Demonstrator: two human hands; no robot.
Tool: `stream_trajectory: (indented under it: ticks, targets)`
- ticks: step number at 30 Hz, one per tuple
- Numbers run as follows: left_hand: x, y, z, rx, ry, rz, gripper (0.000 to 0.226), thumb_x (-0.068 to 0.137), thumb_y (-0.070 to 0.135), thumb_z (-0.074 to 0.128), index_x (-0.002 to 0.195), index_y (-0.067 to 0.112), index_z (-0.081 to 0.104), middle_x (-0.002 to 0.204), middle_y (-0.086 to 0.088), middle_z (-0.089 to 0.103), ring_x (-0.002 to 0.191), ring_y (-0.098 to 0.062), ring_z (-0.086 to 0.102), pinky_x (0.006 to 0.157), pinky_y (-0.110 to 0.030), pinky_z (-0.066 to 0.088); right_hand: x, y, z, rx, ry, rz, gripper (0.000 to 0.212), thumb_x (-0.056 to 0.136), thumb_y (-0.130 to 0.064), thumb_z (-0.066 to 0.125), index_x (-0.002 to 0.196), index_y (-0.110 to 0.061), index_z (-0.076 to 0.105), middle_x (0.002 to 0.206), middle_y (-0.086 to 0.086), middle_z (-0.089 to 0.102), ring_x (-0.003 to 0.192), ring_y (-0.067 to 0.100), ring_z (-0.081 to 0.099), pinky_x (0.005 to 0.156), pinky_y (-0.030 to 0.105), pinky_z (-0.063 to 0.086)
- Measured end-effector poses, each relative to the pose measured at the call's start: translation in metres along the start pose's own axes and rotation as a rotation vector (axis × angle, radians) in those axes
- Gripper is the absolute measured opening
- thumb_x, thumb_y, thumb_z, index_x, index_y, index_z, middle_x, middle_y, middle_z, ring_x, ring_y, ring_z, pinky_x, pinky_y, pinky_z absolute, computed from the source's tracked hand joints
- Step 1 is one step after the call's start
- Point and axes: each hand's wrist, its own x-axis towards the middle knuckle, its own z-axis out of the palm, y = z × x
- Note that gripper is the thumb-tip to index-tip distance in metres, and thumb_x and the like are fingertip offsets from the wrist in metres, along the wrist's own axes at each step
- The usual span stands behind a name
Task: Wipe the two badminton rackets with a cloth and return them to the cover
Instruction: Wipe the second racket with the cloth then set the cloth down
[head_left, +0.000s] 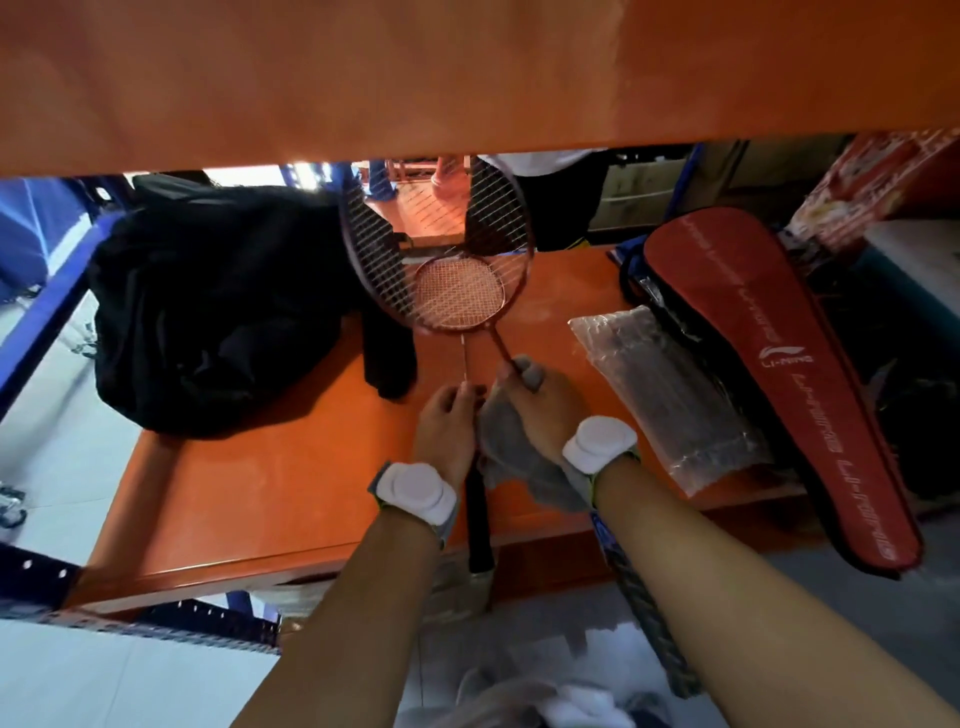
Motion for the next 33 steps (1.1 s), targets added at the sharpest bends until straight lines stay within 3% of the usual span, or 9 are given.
stream_trajectory:
  ticks: [3, 6, 8, 12, 17, 24, 27, 30, 33]
  targets:
    - [-0.021, -0.019, 0.022, -0.046, -0.187, -0.231, 0.051, 0.099, 0.057, 0.038, 0.127, 0.020, 0.059, 0.125, -0.008, 0.066, 0.110, -0.030, 0.067, 0.090, -0.045, 0.058, 0.018, -0.005, -0.013, 0.040, 0.136, 0.072, 0.022, 0.097, -0.044, 0.047, 0.090, -0.028, 0.061, 0.077, -0.004, 0.063, 0.088, 0.026, 0.064, 0.068, 0.025, 0.042]
    - [-0.043, -0.036, 0.050, -0.347, -0.440, -0.598, 0.092, 0.068, 0.089, 0.046, 0.122, 0.015, 0.059, 0.105, -0.014, 0.074, 0.098, -0.036, 0.071, 0.084, -0.049, 0.058, 0.033, -0.006, -0.029, 0.118, 0.290, 0.156, 0.036, 0.098, -0.040, 0.048, 0.104, -0.009, 0.066, 0.101, 0.017, 0.069, 0.099, 0.035, 0.063, 0.077, 0.031, 0.048]
    - [-0.053, -0.037, 0.062, -0.419, -0.613, -0.680, 0.090, 0.064, 0.081, 0.055, 0.115, 0.007, 0.061, 0.084, -0.018, 0.073, 0.078, -0.035, 0.071, 0.068, -0.040, 0.059, 0.039, -0.002, -0.039, 0.107, 0.367, 0.235, 0.044, 0.098, -0.046, 0.045, 0.106, -0.007, 0.065, 0.110, 0.020, 0.068, 0.104, 0.037, 0.062, 0.087, 0.039, 0.051]
    - [-0.060, -0.038, 0.067, -0.223, -0.621, -0.529, 0.049, 0.087, 0.058, 0.059, 0.095, 0.011, 0.064, 0.062, -0.006, 0.053, 0.047, -0.023, 0.050, 0.053, -0.035, 0.052, 0.047, 0.015, -0.057, 0.070, 0.509, 0.322, 0.053, 0.098, -0.053, 0.040, 0.105, -0.007, 0.066, 0.109, 0.020, 0.069, 0.100, 0.041, 0.062, 0.072, 0.037, 0.044]
    - [-0.065, -0.037, 0.057, 0.030, -0.555, -0.306, 0.041, 0.099, 0.048, 0.046, 0.080, 0.012, 0.051, 0.060, -0.004, 0.041, 0.045, -0.020, 0.034, 0.049, -0.027, 0.034, 0.057, 0.032, -0.089, 0.069, 0.698, 0.454, 0.052, 0.098, -0.049, 0.043, 0.112, -0.003, 0.064, 0.114, 0.025, 0.066, 0.105, 0.042, 0.061, 0.076, 0.037, 0.040]
    - [-0.058, -0.030, 0.062, 0.115, -0.507, -0.285, 0.036, 0.102, 0.044, 0.042, 0.082, 0.014, 0.043, 0.061, -0.004, 0.041, 0.045, -0.020, 0.035, 0.049, -0.031, 0.037, 0.031, 0.055, -0.076, -0.304, 0.475, 0.273, 0.051, 0.096, -0.050, 0.048, 0.101, -0.003, 0.066, 0.110, 0.024, 0.066, 0.104, 0.045, 0.061, 0.079, 0.044, 0.048]
    - [-0.049, -0.033, 0.061, 0.090, -0.451, -0.310, 0.029, 0.102, 0.043, 0.044, 0.089, 0.017, 0.048, 0.064, -0.006, 0.045, 0.047, -0.021, 0.040, 0.052, -0.034, 0.041, 0.019, 0.070, -0.067, -0.311, 0.412, 0.233, 0.047, 0.094, -0.048, 0.052, 0.086, -0.004, 0.066, 0.095, 0.022, 0.069, 0.093, 0.043, 0.064, 0.075, 0.039, 0.049]
    - [-0.039, -0.042, 0.061, 0.083, -0.394, -0.345, 0.018, 0.100, 0.035, 0.046, 0.102, 0.017, 0.046, 0.072, -0.009, 0.047, 0.051, -0.021, 0.043, 0.056, -0.037, 0.043, 0.012, 0.087, -0.066, -0.179, 0.338, 0.391, 0.046, 0.091, -0.052, 0.054, 0.095, -0.009, 0.069, 0.105, 0.018, 0.070, 0.101, 0.043, 0.064, 0.089, 0.047, 0.051]
    - [-0.024, -0.053, 0.064, 0.107, -0.322, -0.321, 0.014, 0.101, 0.029, 0.045, 0.101, 0.016, 0.044, 0.083, -0.015, 0.047, 0.064, -0.025, 0.044, 0.062, -0.039, 0.042, 0.001, 0.105, -0.067, -0.049, 0.104, 0.473, 0.028, 0.087, -0.047, 0.061, 0.085, -0.021, 0.069, 0.096, 0.000, 0.072, 0.102, 0.035, 0.064, 0.097, 0.049, 0.047]
